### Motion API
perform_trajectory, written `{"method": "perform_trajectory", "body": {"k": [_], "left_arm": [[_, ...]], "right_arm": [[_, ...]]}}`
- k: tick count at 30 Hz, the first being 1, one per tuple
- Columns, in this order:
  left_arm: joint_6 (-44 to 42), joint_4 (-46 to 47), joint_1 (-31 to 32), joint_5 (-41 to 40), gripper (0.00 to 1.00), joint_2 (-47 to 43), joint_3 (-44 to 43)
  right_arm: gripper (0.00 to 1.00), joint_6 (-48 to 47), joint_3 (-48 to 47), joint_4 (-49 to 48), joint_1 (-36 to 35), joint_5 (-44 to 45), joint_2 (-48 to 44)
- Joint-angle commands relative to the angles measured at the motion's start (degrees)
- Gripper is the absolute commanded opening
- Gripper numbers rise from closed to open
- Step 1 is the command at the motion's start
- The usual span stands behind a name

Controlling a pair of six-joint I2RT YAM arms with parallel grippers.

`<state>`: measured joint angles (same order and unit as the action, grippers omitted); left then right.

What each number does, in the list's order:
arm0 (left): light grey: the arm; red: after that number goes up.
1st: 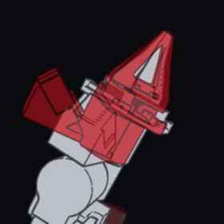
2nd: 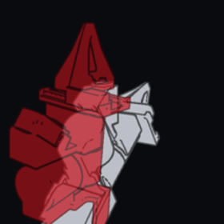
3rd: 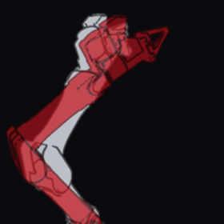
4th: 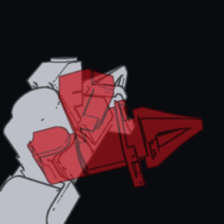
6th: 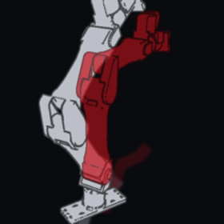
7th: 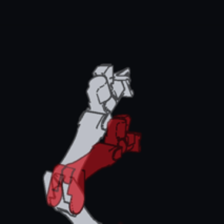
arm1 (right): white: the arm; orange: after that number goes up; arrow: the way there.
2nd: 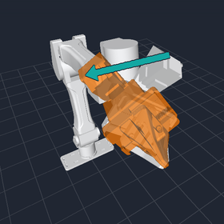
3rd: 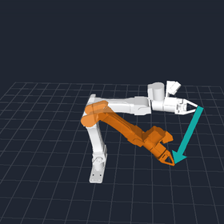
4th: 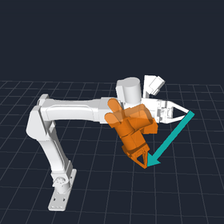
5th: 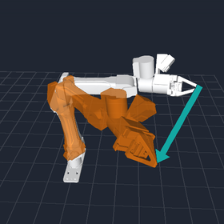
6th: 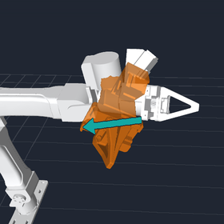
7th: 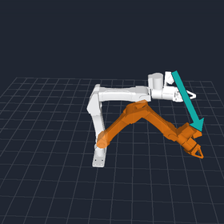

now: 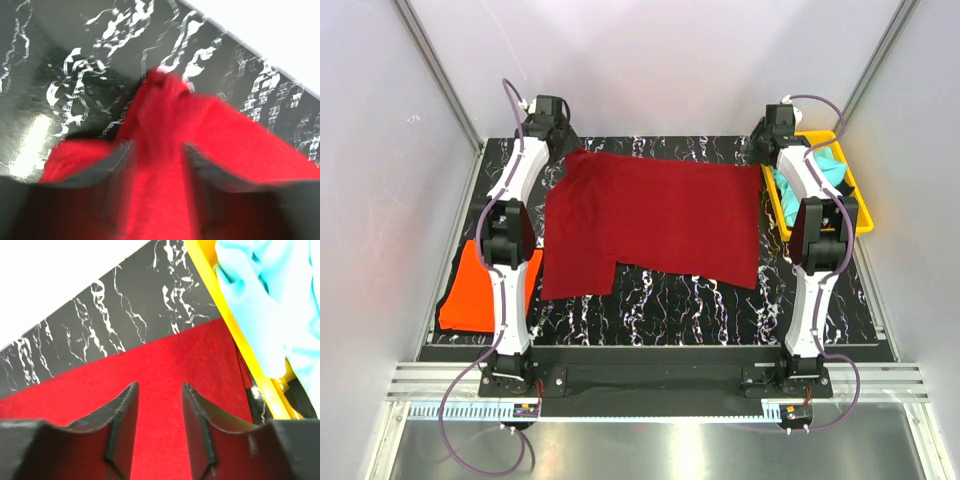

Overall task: Fold and stack the t-shirts
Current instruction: Flatten the tshirt out

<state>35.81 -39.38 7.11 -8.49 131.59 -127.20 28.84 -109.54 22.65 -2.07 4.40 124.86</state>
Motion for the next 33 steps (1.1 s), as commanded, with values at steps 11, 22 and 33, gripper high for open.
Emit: {"method": "perform_trajectory", "body": {"k": [11, 22, 33], "left_arm": [[-4.0, 1.8, 0.0, -1.5, 0.74, -27.5, 27.9], [-3.9, 4.0, 6.0, 4.5, 0.67, -62.9, 73.4], [0.1, 3.1, 7.8, 7.3, 0.61, -78.5, 86.4]], "right_arm": [[0.61, 4.6, 0.1, 23.8, -1.4, -4.2, -9.1], [0.64, 2.4, 42.8, 21.2, -1.9, -18.8, -42.8], [0.27, 3.7, 56.5, 13.9, -1.8, -21.1, -46.7]]}}
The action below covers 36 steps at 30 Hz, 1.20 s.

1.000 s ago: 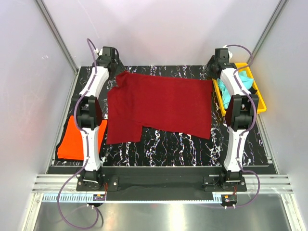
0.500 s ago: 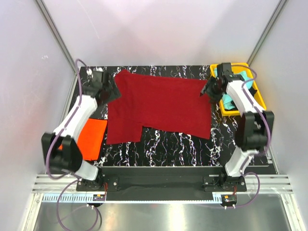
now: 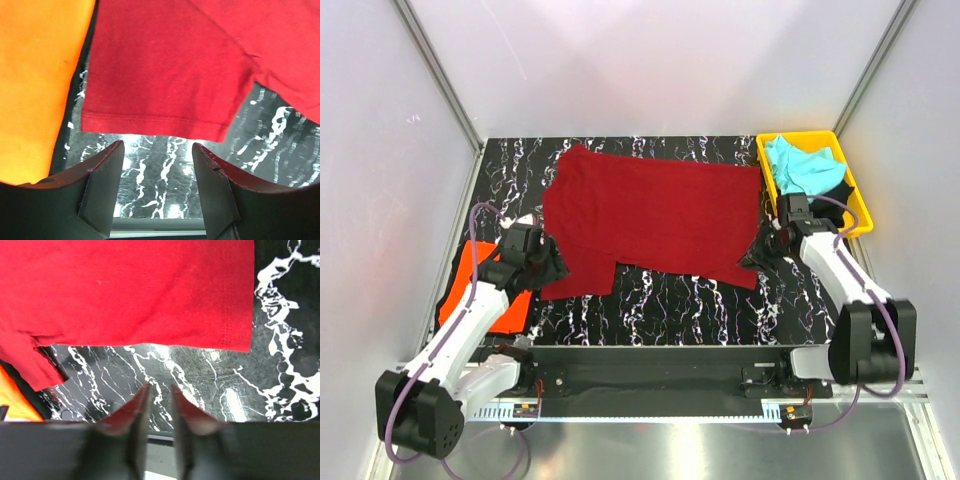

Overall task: Fold and stack the t-shirts
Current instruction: Flatten the tshirt out

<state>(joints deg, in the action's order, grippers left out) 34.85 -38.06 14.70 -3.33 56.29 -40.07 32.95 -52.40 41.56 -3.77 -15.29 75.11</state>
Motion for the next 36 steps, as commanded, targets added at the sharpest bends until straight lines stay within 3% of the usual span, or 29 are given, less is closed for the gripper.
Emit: {"method": "perform_trajectory", "body": {"k": [1, 3, 6, 18, 22, 29, 32, 36], "left_arm": [[0.8, 1.6, 0.2, 2.6, 0.61, -3.6, -1.1], [0.7, -0.2, 0.2, 3.0, 0.61, -4.4, -2.2], [1.4, -2.2, 0.2, 3.0, 0.63, -5.4, -2.6], [1.8, 0.2, 0.2, 6.4, 0.67, -3.9, -2.0], [2.4, 0.5, 0.2, 7.1, 0.68, -0.8, -2.1], [6.4, 0.1, -0.3, 1.6, 0.69, 0.1, 0.5], [6.0, -0.3, -0.8, 0.5, 0.68, 0.9, 0.3], [7.3, -1.2, -1.0, -1.8, 0.66, 3.4, 1.3]], "right_arm": [[0.21, -0.7, -1.0, -5.3, -0.1, -1.4, 4.8], [0.13, -2.1, -2.6, -5.4, -0.1, -2.2, 10.2], [0.09, -2.6, -3.3, -6.1, -0.1, -1.8, 15.6], [0.03, -0.1, 1.9, -6.1, 2.4, 9.4, 20.4], [0.06, -0.9, 3.2, -4.6, 5.3, 13.3, 17.7], [0.15, -3.7, -0.3, -0.9, 8.1, 19.5, 13.3], [0.19, -4.8, -1.7, 0.3, 8.4, 18.2, 11.3], [0.35, -4.7, -3.2, 0.5, 8.4, 10.6, 5.3]]}}
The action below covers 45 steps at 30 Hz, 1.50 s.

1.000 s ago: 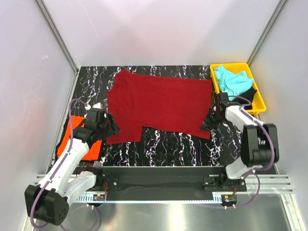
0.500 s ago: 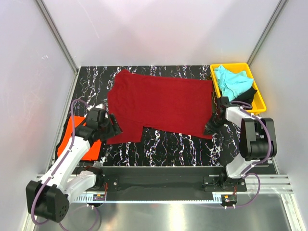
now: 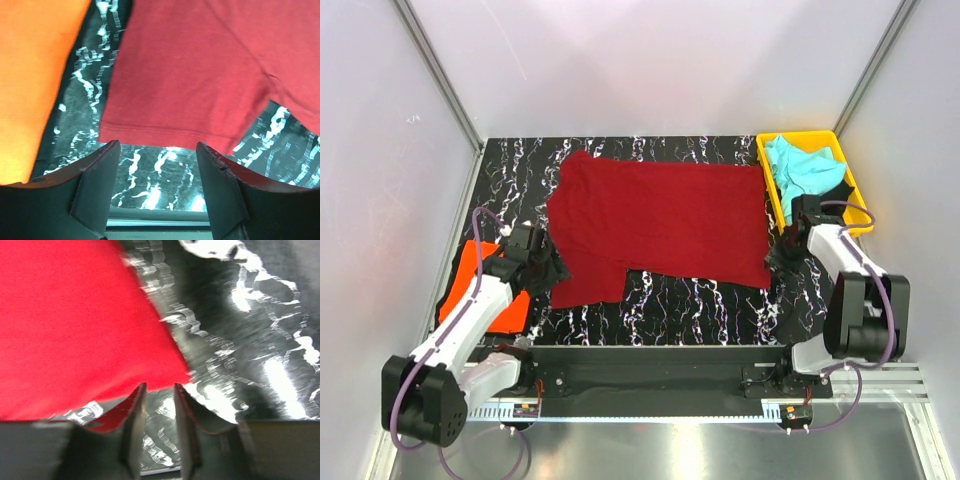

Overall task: Fold and stack the t-shirts
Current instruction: Flatten the tshirt out

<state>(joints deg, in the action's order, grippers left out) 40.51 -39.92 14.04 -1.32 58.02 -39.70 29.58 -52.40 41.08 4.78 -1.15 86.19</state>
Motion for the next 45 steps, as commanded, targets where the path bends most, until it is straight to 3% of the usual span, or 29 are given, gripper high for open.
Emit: {"method": "perform_trajectory", "body": {"k": [1, 4, 22, 31, 35, 36, 37, 40, 45], "left_arm": [[3.4, 0.3, -1.2, -5.2, 0.63, 2.1, 2.5], [7.0, 0.7, -2.4, -7.8, 0.5, 3.7, 4.4], [7.3, 8.2, -3.7, -7.0, 0.5, 11.1, 10.9], [4.8, 9.7, -4.2, -4.1, 0.15, 8.1, 11.0], [4.8, 8.4, -4.6, -3.9, 0.19, 5.7, 11.3], [5.0, 7.3, -4.6, -4.5, 0.24, 5.6, 10.8], [5.6, 5.4, -4.6, -5.4, 0.43, 5.4, 10.7], [6.7, 3.5, -4.6, -5.8, 0.56, 4.6, 10.5], [9.6, 2.5, -4.6, -2.8, 0.52, 6.0, 10.0]], "right_arm": [[0.38, -1.1, -3.4, 0.6, -0.1, -6.1, -6.7], [0.46, 0.3, -4.2, -0.2, -0.1, -9.9, -10.8], [0.48, 3.7, -0.1, 0.0, -0.1, -12.5, -15.6], [0.54, 11.8, 2.8, 1.6, -0.1, -9.4, -13.2], [0.55, 12.1, 2.2, 1.6, -0.1, -9.7, -11.1], [0.55, 12.1, 1.6, 1.6, -0.1, -9.8, -10.9], [0.55, 12.1, 1.3, 1.7, -0.1, -9.8, -10.9], [0.55, 12.3, 0.5, 1.7, -0.1, -9.8, -11.1], [0.56, 12.3, 1.5, 1.6, -0.1, -8.8, -11.3]]}}
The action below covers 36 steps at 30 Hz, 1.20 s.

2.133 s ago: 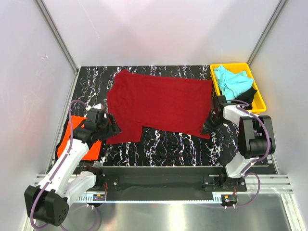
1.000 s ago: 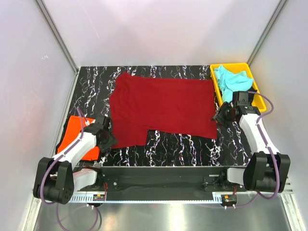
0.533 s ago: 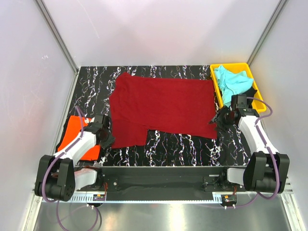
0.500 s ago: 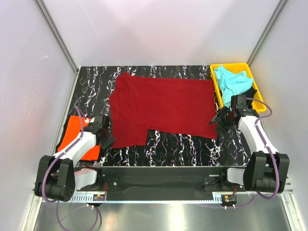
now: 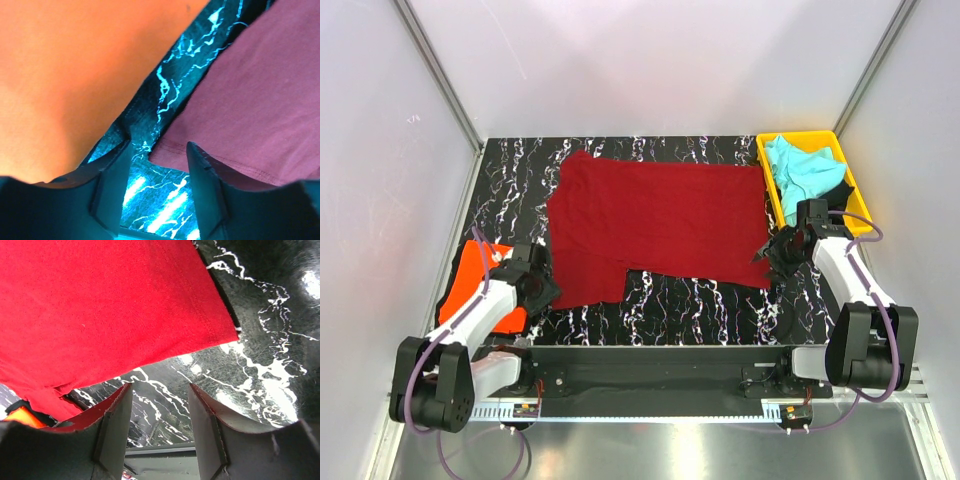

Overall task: Fold and stack the t-shirts
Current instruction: Flatten the tshirt out

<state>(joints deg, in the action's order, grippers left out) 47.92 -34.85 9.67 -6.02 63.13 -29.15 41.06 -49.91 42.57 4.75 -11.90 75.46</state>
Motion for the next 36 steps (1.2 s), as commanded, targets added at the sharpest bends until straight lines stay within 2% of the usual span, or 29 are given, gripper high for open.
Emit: {"method": "perform_trajectory", "body": {"k": [1, 5, 8, 14, 17, 22, 23, 30, 34, 36], "left_arm": [[2.9, -2.5, -0.2, 2.9, 0.52, 2.2, -0.7], [2.7, -2.8, -0.2, 5.1, 0.49, 5.2, -1.4], [2.7, -2.4, -0.2, 3.7, 0.44, 5.9, -1.3], [1.7, -1.5, -0.2, 4.3, 0.33, 4.9, -1.2], [0.0, 0.0, -0.3, 4.6, 0.32, 3.7, -1.0], [-3.9, 2.4, -0.2, 7.1, 0.02, 3.8, -3.7], [-4.3, 2.6, -0.3, 7.4, 0.0, 3.8, -4.2], [-11.5, 2.9, -0.2, 8.1, 0.0, -0.2, -9.5], [-14.2, 2.9, -0.3, 8.0, 0.0, -2.9, -10.8], [-15.1, 3.0, -0.3, 9.4, 0.0, -4.1, -11.4]], "right_arm": [[0.56, 0.7, -0.8, 0.1, -0.1, 2.0, -0.6], [0.56, 1.0, -0.5, -0.1, -0.1, 2.1, -0.5], [0.56, 1.7, -0.5, -0.6, -0.1, 2.1, -0.4], [0.56, 2.0, -0.5, -1.2, -0.1, 2.2, 0.3], [0.56, 2.9, 0.2, -1.2, -0.1, 3.2, 0.8], [0.58, 10.7, 2.9, -0.7, -0.1, 7.6, 0.7], [0.59, 11.8, 3.8, -1.3, 0.0, 7.7, 0.7], [0.61, 14.7, 3.9, -1.6, 0.5, 9.2, 3.1], [0.56, 17.2, 6.1, -1.3, 0.9, 11.6, 2.3], [0.5, 17.5, 6.6, -2.0, 1.0, 14.0, 2.5]]}}
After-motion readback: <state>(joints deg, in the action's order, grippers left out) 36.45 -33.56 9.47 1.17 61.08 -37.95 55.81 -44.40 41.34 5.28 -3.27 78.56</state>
